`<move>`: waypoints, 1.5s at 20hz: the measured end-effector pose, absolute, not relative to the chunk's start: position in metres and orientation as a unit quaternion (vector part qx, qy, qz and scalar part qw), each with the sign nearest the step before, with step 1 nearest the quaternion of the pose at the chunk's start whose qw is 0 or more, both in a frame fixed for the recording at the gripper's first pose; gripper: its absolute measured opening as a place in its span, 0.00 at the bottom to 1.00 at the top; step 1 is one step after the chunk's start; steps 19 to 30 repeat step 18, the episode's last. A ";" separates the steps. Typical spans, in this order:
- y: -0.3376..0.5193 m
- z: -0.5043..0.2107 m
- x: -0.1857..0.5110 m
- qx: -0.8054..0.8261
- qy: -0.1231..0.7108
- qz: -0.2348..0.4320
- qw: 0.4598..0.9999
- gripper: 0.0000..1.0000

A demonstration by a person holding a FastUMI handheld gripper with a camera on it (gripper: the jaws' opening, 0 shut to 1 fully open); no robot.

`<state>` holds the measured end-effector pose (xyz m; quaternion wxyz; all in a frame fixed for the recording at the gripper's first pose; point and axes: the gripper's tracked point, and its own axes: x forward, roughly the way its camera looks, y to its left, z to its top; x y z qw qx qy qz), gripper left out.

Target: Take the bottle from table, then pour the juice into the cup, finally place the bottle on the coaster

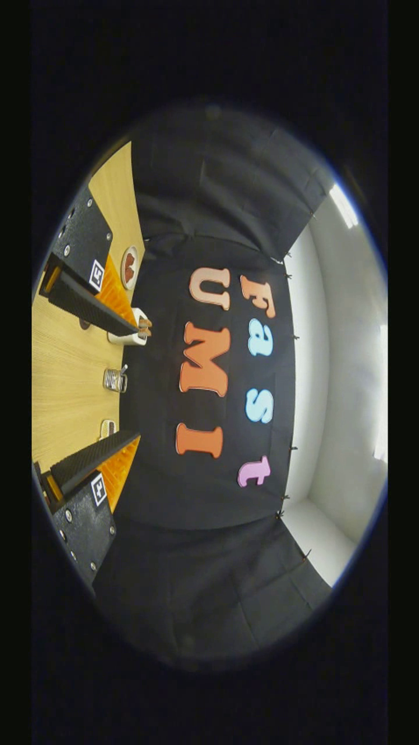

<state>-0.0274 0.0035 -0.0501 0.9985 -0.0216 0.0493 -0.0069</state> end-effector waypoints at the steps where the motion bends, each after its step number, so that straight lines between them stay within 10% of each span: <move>1: -0.001 -0.048 -0.032 -0.021 0.048 -0.011 0.999 0.97; 30: -0.054 -0.037 -0.037 -0.033 0.031 -0.048 0.998 0.97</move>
